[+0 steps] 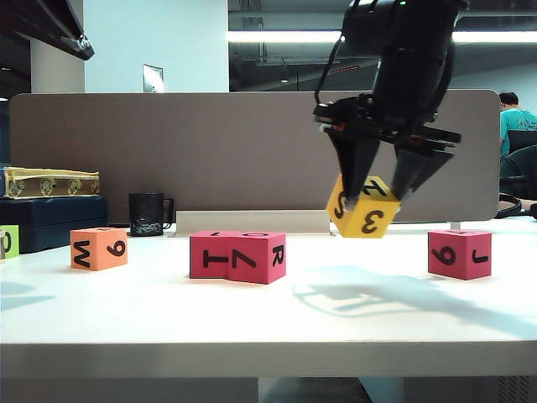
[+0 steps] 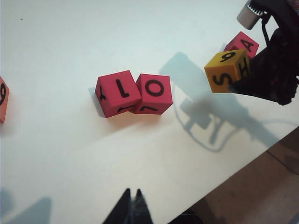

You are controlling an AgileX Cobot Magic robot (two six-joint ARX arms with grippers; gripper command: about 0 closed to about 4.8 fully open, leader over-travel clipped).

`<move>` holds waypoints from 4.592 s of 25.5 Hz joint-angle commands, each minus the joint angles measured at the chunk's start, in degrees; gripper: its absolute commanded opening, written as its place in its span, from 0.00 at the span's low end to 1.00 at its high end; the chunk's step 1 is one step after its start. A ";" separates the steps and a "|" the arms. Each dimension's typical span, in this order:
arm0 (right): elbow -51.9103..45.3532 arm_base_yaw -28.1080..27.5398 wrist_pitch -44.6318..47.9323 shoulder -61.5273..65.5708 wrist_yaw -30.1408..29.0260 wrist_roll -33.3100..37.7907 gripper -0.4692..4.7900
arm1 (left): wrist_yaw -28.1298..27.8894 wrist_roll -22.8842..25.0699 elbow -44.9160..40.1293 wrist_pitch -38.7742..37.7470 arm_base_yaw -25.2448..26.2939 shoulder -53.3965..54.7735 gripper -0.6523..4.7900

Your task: Select the appropriate blocks from the scattered letter blocks on the table and arrange them in a row to spell out "ALOHA".

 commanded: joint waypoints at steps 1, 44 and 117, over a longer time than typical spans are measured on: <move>0.26 0.15 0.26 -0.35 -2.34 0.37 0.62 | 0.33 0.22 0.33 0.55 -0.02 -0.17 0.11; 0.26 2.51 6.05 7.13 -5.22 2.67 0.81 | 0.33 0.22 0.33 0.28 -0.02 -0.22 0.11; 11.58 2.23 5.57 16.28 2.71 -0.04 0.08 | 1.14 1.20 6.40 -1.07 -0.02 -0.42 0.11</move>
